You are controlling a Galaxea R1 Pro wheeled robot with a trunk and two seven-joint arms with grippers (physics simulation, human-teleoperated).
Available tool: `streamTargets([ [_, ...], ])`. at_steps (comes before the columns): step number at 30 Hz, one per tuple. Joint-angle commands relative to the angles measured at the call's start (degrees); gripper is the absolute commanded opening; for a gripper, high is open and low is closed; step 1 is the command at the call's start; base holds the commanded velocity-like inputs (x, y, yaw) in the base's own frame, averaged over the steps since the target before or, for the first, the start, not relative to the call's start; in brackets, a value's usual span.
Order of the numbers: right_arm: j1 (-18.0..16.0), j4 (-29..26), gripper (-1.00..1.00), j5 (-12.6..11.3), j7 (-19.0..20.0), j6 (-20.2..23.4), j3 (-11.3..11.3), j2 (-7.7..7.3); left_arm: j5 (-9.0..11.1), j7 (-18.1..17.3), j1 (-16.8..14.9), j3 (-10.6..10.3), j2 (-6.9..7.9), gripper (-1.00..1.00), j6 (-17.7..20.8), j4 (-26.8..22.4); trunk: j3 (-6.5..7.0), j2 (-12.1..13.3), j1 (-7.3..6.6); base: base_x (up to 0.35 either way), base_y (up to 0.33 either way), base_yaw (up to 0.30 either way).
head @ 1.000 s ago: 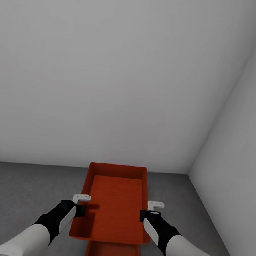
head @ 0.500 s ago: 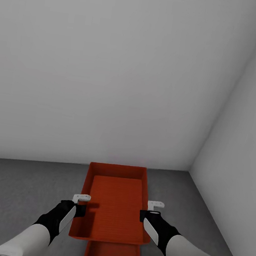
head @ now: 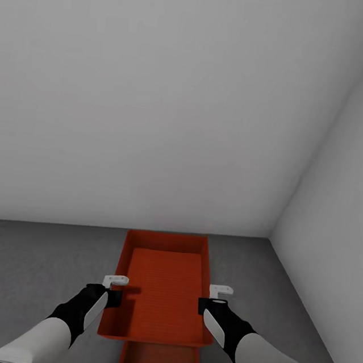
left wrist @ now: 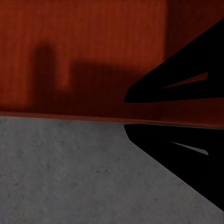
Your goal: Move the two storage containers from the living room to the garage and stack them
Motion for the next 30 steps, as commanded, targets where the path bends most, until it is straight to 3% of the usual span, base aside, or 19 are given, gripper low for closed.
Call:
streamTargets([
  [1,-0.09,-0.19,-1.0,1.65,-2.97,-1.51,-1.67,-1.05,-0.92,0.72,0.02,0.56,0.07,-1.0,0.44,-0.07,-0.16,-0.05,0.0,0.0,0.0,0.0],
  [30,-0.09,-0.19,-1.0,1.65,-2.97,-1.51,-1.67,-1.11,-0.92,0.77,0.02,0.69,0.07,-1.0,0.41,-0.16,-2.84,-0.05,0.0,0.0,0.0,0.0],
])
